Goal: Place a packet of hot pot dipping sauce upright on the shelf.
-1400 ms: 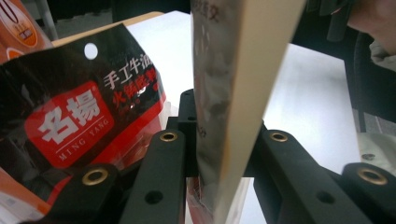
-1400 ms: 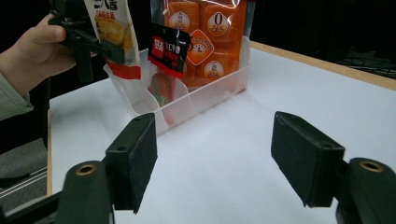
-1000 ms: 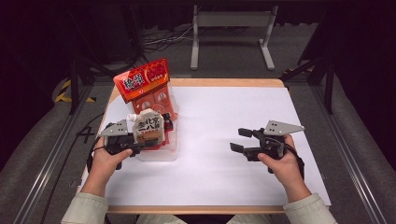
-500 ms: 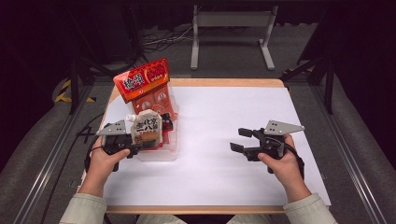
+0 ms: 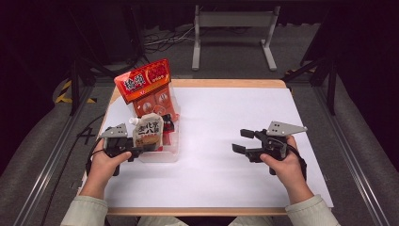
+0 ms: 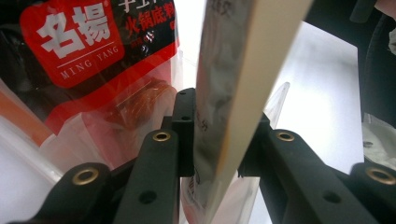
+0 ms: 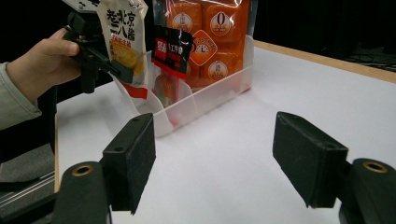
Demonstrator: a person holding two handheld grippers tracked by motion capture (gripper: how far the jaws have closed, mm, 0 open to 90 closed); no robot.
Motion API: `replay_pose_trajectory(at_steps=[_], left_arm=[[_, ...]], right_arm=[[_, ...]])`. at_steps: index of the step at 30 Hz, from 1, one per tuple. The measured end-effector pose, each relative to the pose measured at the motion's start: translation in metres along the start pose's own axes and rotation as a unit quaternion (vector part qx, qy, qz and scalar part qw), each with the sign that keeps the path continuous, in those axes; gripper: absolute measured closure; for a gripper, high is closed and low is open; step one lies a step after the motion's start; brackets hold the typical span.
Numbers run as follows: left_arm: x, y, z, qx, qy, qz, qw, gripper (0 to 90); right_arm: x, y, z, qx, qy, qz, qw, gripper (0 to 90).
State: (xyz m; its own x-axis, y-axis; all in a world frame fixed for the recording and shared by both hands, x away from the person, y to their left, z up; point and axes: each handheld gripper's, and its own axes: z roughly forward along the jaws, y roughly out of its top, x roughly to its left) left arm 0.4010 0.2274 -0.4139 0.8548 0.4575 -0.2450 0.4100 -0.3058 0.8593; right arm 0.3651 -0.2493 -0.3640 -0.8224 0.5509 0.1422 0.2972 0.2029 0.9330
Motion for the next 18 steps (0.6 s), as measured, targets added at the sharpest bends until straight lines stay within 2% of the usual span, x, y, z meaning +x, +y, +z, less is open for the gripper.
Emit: replay_pose_trajectory(at_steps=[3, 5, 7, 8, 9, 10, 13, 18], left_arm=[[0.0002, 0.0001, -0.0002, 0.005, 0.005, -0.001, 1.0, 73.7], [0.0004, -0.0006, 0.0006, 0.005, 0.008, -0.013, 0.9999, 73.0], [0.0007, -0.0006, 0.0009, 0.005, 0.014, -0.011, 0.9998, 71.5], [0.0007, 0.0001, 0.0003, -0.008, 0.015, -0.017, 0.9997, 67.3], [0.0001, 0.0008, 0.0, -0.013, 0.012, -0.027, 0.9995, 57.0], [0.0001, 0.0008, 0.0, -0.013, 0.012, -0.027, 0.9995, 54.3], [-0.0012, 0.0012, 0.0001, -0.011, 0.023, -0.014, 0.9996, 55.1], [-0.004, 0.0031, -0.0035, -0.031, 0.047, -0.001, 0.9984, 46.4]], right_arm=[[-0.0004, -0.0004, 0.0002, 0.0, 0.001, 0.001, 1.0, 30.4], [-0.0005, -0.0006, 0.0003, 0.0, 0.001, 0.002, 1.0, 30.4], [-0.0007, -0.0005, 0.0002, -0.001, 0.001, 0.002, 1.0, 30.3], [-0.0007, -0.0005, 0.0, -0.001, 0.001, 0.002, 1.0, 30.3], [-0.0007, -0.0004, -0.0002, -0.002, 0.001, 0.003, 1.0, 30.3], [-0.0008, -0.0004, -0.0002, -0.002, 0.001, 0.003, 1.0, 30.3], [-0.001, -0.0006, 0.0, -0.002, 0.001, 0.004, 1.0, 30.2], [-0.0011, -0.0012, 0.0014, -0.001, 0.003, 0.005, 1.0, 30.2]])
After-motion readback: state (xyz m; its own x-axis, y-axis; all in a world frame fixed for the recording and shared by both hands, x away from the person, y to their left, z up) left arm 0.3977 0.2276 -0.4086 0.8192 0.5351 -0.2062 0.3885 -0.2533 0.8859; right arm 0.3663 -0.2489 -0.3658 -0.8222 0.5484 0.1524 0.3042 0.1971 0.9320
